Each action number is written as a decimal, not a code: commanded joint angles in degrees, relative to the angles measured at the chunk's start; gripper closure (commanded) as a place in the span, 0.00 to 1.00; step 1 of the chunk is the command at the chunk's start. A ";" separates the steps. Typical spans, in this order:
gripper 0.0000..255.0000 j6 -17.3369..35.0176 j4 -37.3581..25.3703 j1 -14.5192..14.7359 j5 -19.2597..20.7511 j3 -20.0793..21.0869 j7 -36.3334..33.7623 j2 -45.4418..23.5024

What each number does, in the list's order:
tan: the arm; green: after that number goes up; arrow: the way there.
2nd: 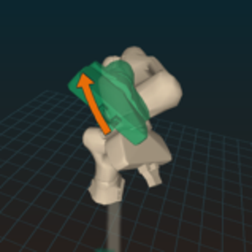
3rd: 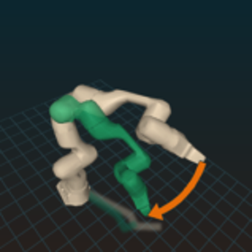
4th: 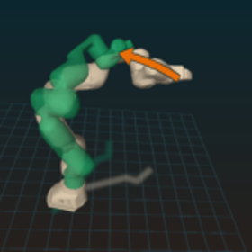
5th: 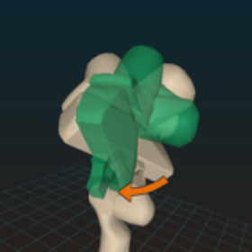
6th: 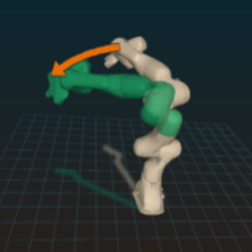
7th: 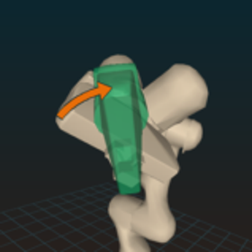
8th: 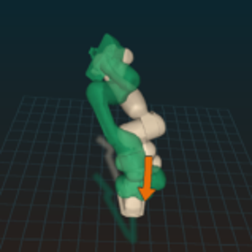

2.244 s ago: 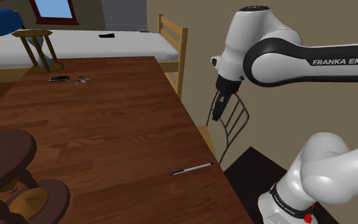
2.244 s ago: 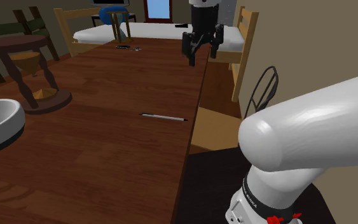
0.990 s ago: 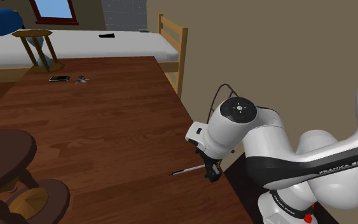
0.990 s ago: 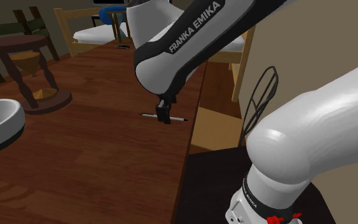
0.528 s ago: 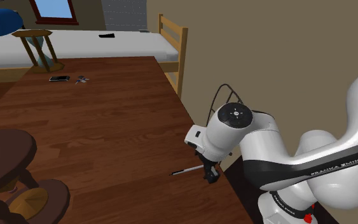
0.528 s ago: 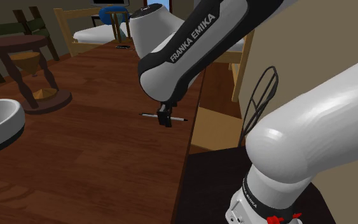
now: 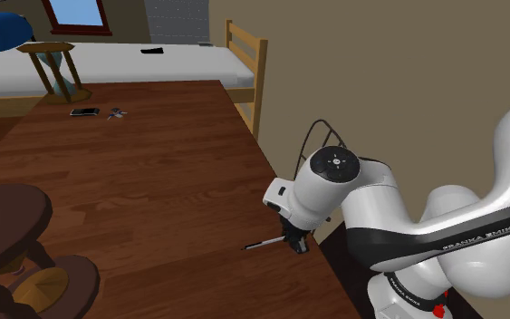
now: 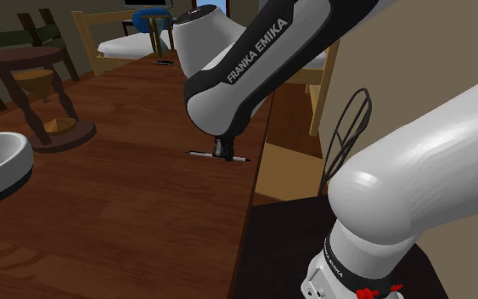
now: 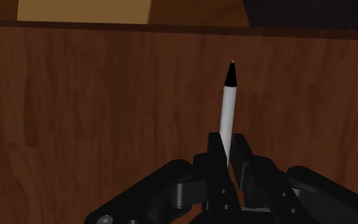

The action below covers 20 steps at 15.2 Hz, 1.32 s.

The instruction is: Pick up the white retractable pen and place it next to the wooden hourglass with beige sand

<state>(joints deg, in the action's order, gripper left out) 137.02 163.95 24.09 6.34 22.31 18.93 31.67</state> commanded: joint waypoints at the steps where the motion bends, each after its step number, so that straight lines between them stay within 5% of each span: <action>1: 1.00 0.01 0.01 -0.01 0.01 0.00 -0.01 -0.02; 6: 1.00 0.01 0.03 -0.01 0.01 -0.01 0.00 0.00; 20: 1.00 -13.59 -6.32 1.97 -1.86 -3.21 4.36 7.59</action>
<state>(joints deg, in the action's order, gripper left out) 124.51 158.25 25.93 4.60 19.21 23.10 38.83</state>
